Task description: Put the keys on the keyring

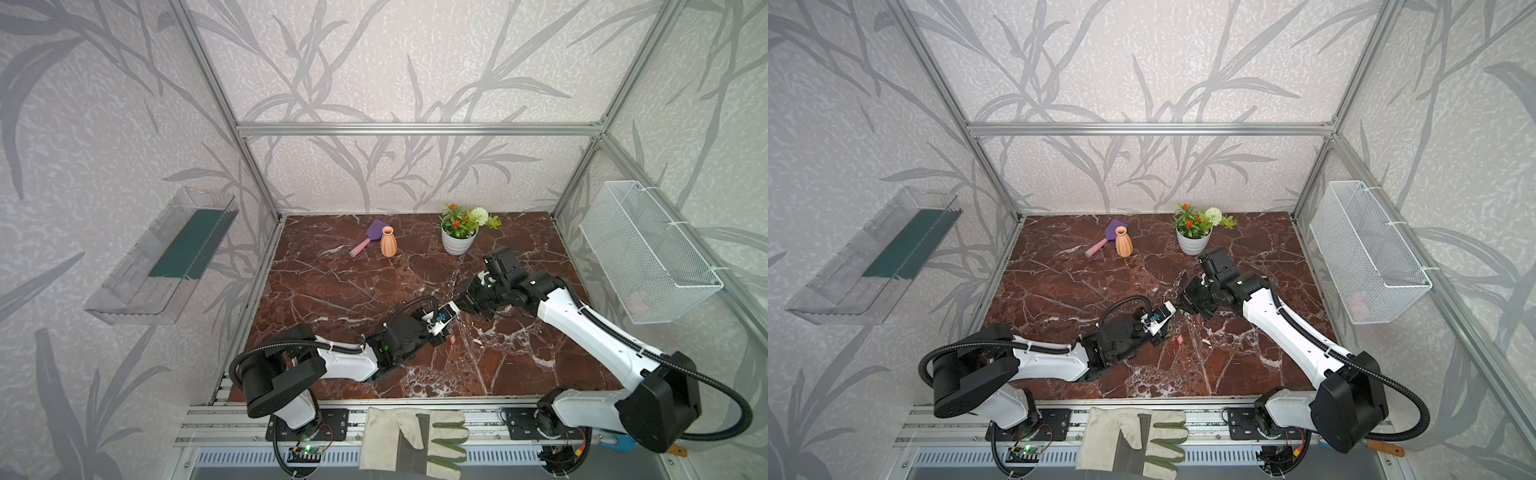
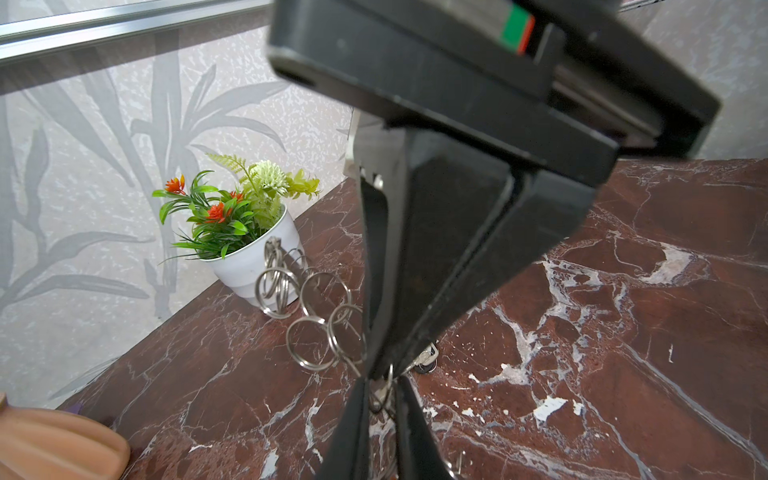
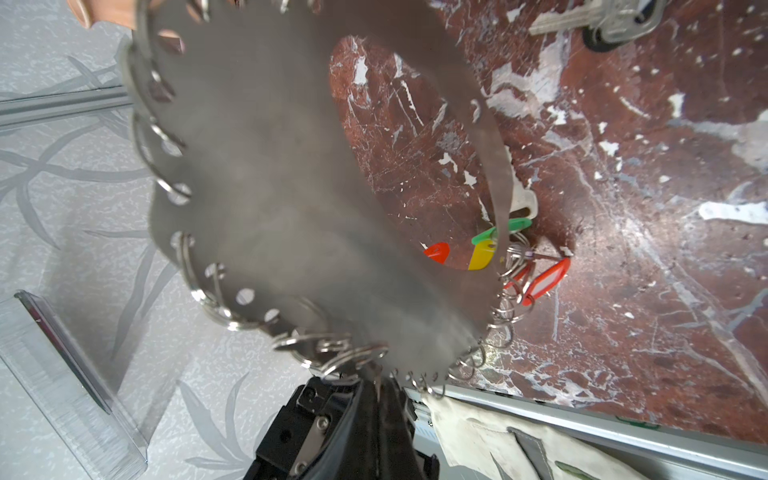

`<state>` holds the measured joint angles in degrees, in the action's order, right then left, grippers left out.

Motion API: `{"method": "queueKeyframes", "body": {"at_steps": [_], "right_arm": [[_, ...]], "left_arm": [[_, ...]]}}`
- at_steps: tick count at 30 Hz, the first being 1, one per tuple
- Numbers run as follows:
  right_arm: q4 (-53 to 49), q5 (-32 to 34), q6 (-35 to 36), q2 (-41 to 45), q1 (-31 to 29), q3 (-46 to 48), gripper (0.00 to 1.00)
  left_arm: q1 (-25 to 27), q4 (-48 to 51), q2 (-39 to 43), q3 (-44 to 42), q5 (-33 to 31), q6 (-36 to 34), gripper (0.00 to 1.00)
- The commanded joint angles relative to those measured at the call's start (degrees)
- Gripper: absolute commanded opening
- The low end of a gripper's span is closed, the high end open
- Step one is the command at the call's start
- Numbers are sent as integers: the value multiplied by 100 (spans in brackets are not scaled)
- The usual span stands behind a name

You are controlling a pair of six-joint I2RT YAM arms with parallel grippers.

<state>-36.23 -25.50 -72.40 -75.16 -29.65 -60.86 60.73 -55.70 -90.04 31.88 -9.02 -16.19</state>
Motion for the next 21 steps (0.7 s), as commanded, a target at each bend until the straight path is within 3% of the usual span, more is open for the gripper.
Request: {"method": "queueKeyframes", "body": {"at_steps": [1, 8, 14, 21], "right_arm": [[123, -150, 42, 135, -52, -42, 0], [130, -154, 76, 105, -84, -88, 0], [168, -175, 311, 95, -83, -141, 0], [294, -79, 897, 242, -62, -202, 34]], "left_arm": [[-25, 237, 171, 55, 127, -189, 11], [-29, 350, 202, 90, 213, -234, 0], [-26, 713, 395, 134, 497, -219, 0], [-118, 1537, 975, 161, 772, 115, 0]]}}
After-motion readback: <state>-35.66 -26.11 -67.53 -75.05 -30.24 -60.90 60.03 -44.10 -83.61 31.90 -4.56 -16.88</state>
